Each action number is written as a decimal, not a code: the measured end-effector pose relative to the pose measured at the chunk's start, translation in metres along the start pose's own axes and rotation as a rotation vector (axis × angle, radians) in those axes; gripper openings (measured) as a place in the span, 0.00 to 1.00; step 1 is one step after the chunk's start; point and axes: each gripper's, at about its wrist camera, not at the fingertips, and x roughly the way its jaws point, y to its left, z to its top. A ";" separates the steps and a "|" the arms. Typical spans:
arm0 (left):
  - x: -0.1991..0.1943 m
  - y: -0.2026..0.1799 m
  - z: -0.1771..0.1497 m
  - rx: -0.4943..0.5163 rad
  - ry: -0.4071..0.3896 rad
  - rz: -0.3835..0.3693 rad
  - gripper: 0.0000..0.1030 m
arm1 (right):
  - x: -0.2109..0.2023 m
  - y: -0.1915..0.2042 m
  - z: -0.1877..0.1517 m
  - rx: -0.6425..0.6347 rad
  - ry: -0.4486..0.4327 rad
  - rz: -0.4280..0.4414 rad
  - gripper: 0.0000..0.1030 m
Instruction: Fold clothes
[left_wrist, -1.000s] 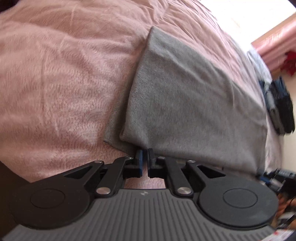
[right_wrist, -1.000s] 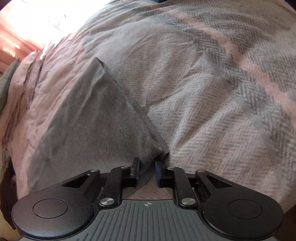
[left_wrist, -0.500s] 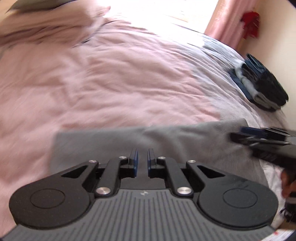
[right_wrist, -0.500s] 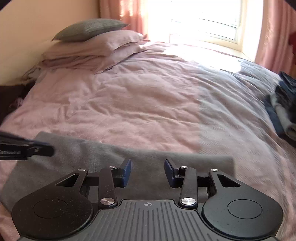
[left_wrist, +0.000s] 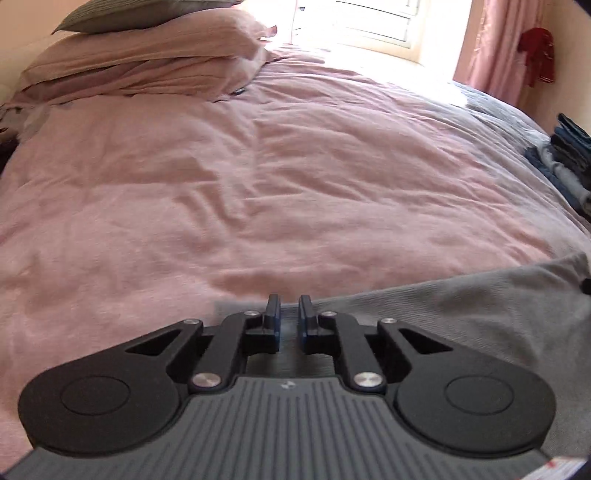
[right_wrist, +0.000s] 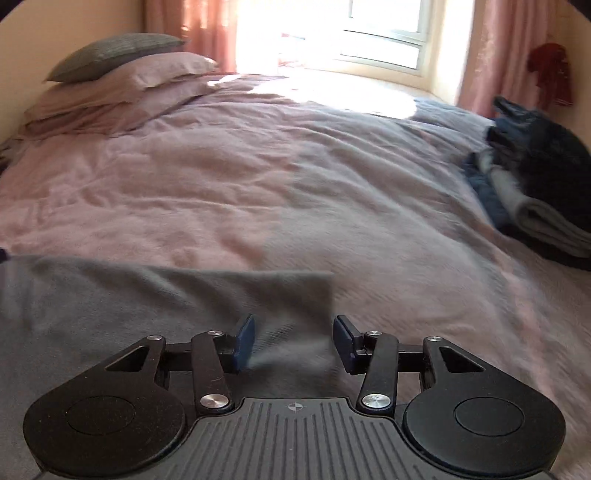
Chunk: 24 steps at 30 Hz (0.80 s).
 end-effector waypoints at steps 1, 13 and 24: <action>-0.009 0.008 0.001 0.002 0.000 0.009 0.08 | -0.012 0.000 0.000 0.016 -0.011 -0.002 0.42; -0.083 0.003 -0.081 0.154 0.072 -0.106 0.14 | -0.087 0.059 -0.106 0.057 0.047 -0.009 0.42; -0.150 0.013 -0.115 0.133 0.043 -0.070 0.32 | -0.168 0.095 -0.138 0.370 0.022 -0.073 0.43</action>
